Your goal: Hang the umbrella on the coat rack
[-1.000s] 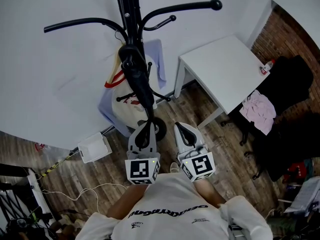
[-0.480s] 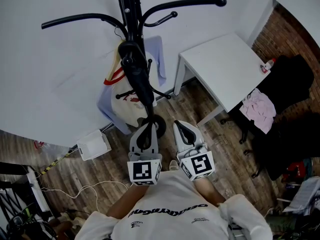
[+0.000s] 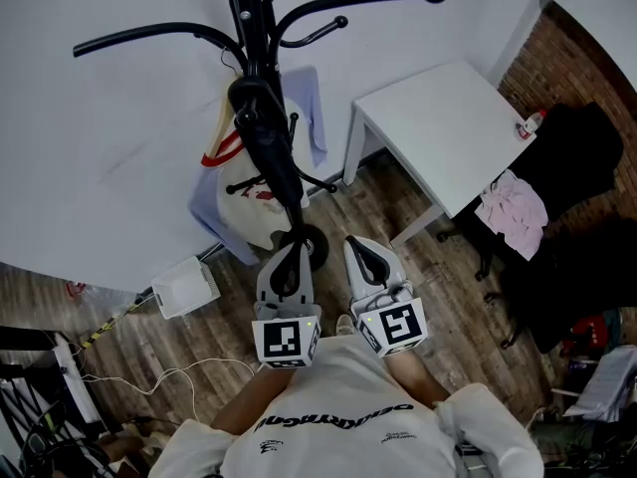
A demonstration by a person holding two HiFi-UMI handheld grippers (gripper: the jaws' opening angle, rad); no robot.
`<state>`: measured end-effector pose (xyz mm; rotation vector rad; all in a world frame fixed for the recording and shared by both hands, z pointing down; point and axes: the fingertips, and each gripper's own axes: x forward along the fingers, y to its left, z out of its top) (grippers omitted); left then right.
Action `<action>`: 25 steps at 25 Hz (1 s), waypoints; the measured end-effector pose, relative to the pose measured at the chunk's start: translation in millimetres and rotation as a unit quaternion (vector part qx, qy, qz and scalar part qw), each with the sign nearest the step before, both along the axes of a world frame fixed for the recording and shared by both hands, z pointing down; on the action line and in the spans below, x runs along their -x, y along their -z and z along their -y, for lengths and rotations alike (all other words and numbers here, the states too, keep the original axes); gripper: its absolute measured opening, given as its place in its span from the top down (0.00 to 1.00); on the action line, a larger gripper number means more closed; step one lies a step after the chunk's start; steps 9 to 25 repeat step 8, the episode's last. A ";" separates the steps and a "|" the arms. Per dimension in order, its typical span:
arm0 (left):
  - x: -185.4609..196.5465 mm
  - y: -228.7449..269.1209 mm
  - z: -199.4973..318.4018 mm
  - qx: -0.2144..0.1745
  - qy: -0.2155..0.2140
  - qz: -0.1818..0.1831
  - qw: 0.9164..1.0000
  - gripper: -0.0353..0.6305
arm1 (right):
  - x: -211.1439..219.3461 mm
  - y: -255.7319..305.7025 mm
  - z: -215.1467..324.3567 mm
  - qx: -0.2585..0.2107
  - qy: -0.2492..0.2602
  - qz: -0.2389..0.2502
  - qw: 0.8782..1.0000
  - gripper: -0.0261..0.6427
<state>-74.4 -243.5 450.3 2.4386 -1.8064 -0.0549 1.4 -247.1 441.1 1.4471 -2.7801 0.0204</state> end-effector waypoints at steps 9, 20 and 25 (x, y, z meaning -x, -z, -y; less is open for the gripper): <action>0.3 -0.1 -0.1 -0.001 -0.003 -0.001 1.000 0.95 | 2.5 0.0 0.8 -0.001 0.001 -0.001 1.000 0.96; 0.3 -0.1 -0.1 -0.001 -0.003 -0.001 1.000 0.95 | 2.5 0.0 0.8 -0.001 0.001 -0.001 1.000 0.96; 0.3 -0.1 -0.1 -0.001 -0.003 -0.001 1.000 0.95 | 2.5 0.0 0.8 -0.001 0.001 -0.001 1.000 0.96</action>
